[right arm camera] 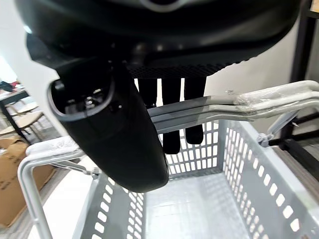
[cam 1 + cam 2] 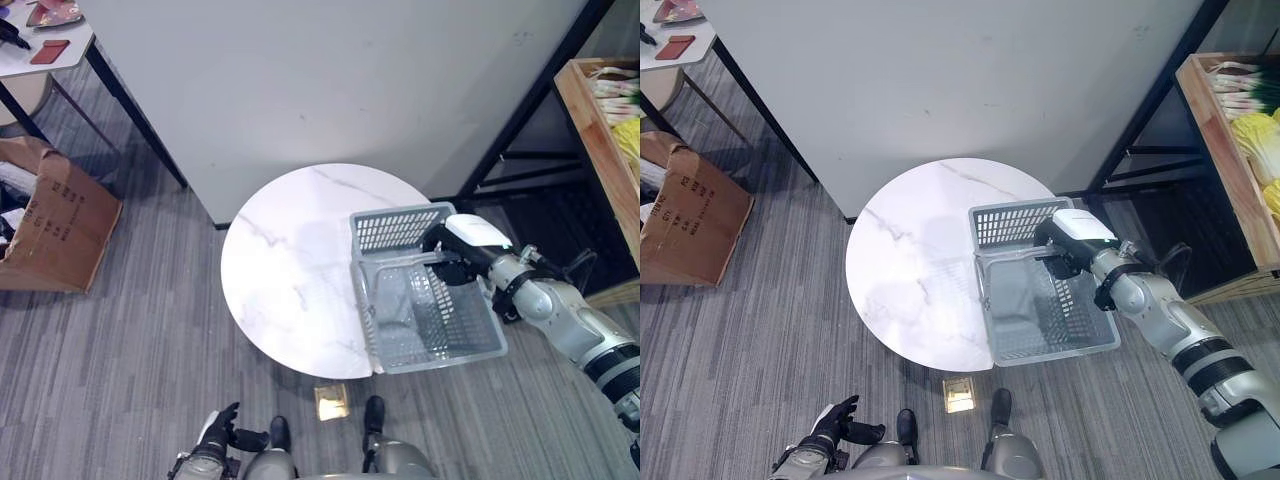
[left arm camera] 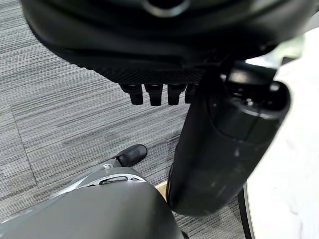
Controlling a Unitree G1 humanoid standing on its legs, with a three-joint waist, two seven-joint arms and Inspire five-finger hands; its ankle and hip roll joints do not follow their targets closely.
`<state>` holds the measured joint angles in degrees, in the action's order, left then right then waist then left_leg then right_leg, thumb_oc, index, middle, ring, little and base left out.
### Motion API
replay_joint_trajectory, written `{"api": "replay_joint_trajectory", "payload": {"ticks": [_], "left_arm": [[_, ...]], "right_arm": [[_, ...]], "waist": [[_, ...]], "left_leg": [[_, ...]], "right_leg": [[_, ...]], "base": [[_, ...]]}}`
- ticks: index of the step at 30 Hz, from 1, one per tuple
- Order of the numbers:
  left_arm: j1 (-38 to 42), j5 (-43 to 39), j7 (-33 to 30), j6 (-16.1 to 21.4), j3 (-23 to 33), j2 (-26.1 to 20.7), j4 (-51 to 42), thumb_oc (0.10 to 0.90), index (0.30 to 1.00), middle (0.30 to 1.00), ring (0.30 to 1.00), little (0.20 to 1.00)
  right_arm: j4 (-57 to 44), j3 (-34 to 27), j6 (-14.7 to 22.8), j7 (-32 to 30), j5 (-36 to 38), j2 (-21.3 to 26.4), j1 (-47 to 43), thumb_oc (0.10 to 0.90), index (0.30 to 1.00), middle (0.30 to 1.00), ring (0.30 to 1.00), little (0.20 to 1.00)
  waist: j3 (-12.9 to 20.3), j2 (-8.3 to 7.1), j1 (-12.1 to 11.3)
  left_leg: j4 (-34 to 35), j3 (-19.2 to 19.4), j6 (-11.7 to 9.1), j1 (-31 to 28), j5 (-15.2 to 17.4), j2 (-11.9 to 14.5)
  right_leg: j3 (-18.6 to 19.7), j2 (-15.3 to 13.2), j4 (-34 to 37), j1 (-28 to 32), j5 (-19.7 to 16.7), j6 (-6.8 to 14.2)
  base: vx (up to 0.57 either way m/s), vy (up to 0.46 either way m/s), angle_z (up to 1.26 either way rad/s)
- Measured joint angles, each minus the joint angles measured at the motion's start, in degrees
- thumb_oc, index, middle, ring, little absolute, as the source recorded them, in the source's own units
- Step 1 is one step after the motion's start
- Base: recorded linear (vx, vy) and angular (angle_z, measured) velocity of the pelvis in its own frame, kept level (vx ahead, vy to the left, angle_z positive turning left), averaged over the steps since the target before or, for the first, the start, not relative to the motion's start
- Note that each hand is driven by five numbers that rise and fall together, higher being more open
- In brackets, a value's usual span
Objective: Get the vegetables into the basket
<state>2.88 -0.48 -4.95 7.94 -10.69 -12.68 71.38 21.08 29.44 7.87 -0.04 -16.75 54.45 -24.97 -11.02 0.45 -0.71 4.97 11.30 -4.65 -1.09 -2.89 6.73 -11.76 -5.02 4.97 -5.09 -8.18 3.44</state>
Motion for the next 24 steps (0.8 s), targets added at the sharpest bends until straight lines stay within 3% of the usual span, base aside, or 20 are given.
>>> {"api": "replay_joint_trajectory", "payload": {"ticks": [6,12,14,15,24], "left_arm": [[0.0,-0.1,-0.2,0.1,-1.2,0.0,0.0,0.900,1.000,1.000,1.000,1.000],[0.5,-0.4,-1.3,0.2,-2.5,0.0,-0.2,0.900,1.000,1.000,1.000,1.000],[0.5,-0.7,-1.3,0.2,-2.6,0.0,-0.2,0.900,1.000,1.000,1.000,1.000],[0.5,-0.7,-1.3,0.2,-2.6,0.0,-0.2,0.900,1.000,1.000,1.000,1.000],[0.5,-0.7,-1.3,0.2,-2.4,-0.1,0.1,0.900,1.000,1.000,1.000,1.000]], "right_arm": [[17.3,1.0,-1.8,-4.7,-2.1,-9.7,-6.1,0.400,0.300,0.300,0.300,0.300],[23.8,2.5,-3.5,-6.4,-3.4,-12.4,-9.1,0.400,0.300,0.300,0.300,0.300],[23.8,2.7,-3.8,-6.4,-3.7,-12.9,-9.1,0.592,0.569,0.569,0.569,0.569],[23.8,2.7,-3.8,-6.4,-3.7,-13.0,-9.1,0.900,1.000,1.000,1.000,1.000],[19.4,2.7,-3.8,-6.1,-3.7,-12.1,-9.2,0.900,1.000,1.000,1.000,1.000]], "waist": [[0.3,-0.08,-0.3],[0.5,-0.20,-1.5],[0.5,-0.19,-1.6],[0.5,-0.20,-1.7],[0.6,-0.42,-1.1]], "left_leg": [[0.0,-0.1,0.0,0.4,0.0,0.1],[0.0,-0.3,0.0,1.3,0.0,0.0],[0.0,-0.5,0.0,1.5,0.0,0.0],[0.0,-0.5,0.0,1.5,0.0,0.0],[0.0,-0.4,0.0,1.4,0.0,0.0]], "right_leg": [[-0.1,0.0,0.0,-0.4,-0.1,0.0],[-0.4,0.0,0.0,-1.2,-0.2,-0.1],[-0.6,0.0,0.0,-1.2,-0.2,0.0],[-0.6,0.0,0.0,-1.2,-0.2,0.0],[-0.5,0.0,0.0,-1.2,-0.2,0.0]], "base": [[0.00,0.000,0.00],[0.00,0.003,0.02],[-0.01,0.002,0.05],[0.00,0.000,0.00],[0.00,0.000,0.00]]}}
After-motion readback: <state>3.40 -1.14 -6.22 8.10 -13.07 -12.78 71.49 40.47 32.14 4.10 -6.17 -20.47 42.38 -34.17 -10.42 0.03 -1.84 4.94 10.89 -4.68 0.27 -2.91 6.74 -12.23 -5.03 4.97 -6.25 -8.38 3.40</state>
